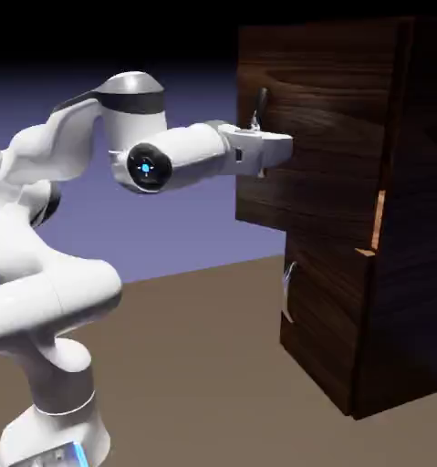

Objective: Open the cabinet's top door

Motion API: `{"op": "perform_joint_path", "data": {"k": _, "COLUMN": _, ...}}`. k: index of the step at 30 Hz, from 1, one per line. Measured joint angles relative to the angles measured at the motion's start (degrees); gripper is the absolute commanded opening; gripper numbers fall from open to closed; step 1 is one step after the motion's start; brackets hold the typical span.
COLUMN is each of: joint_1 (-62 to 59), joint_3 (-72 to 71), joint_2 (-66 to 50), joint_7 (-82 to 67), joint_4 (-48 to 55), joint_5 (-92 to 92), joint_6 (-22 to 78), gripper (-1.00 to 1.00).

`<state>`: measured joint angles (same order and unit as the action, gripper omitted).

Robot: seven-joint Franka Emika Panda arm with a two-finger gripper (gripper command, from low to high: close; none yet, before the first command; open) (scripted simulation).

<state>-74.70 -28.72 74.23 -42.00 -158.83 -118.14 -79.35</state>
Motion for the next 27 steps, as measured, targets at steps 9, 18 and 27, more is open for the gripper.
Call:
{"op": "perform_joint_path", "data": {"k": 9, "joint_1": -5.78, "joint_3": 7.3, "joint_2": -18.33, "joint_7": -12.02, "joint_4": 6.7, "joint_5": 14.95, "joint_6": 19.71, "gripper": -1.0}}
{"op": "perform_joint_path", "data": {"k": 18, "joint_1": -9.45, "joint_3": 8.44, "joint_2": -37.02, "joint_7": -22.48, "joint_4": 18.82, "joint_5": 29.11, "joint_6": 31.91, "gripper": -1.0}}
{"op": "perform_joint_path", "data": {"k": 27, "joint_1": -10.2, "joint_3": 6.73, "joint_2": -55.71, "joint_7": -29.54, "joint_4": 34.78, "joint_5": 41.96, "joint_6": 39.41, "gripper": -1.0}}
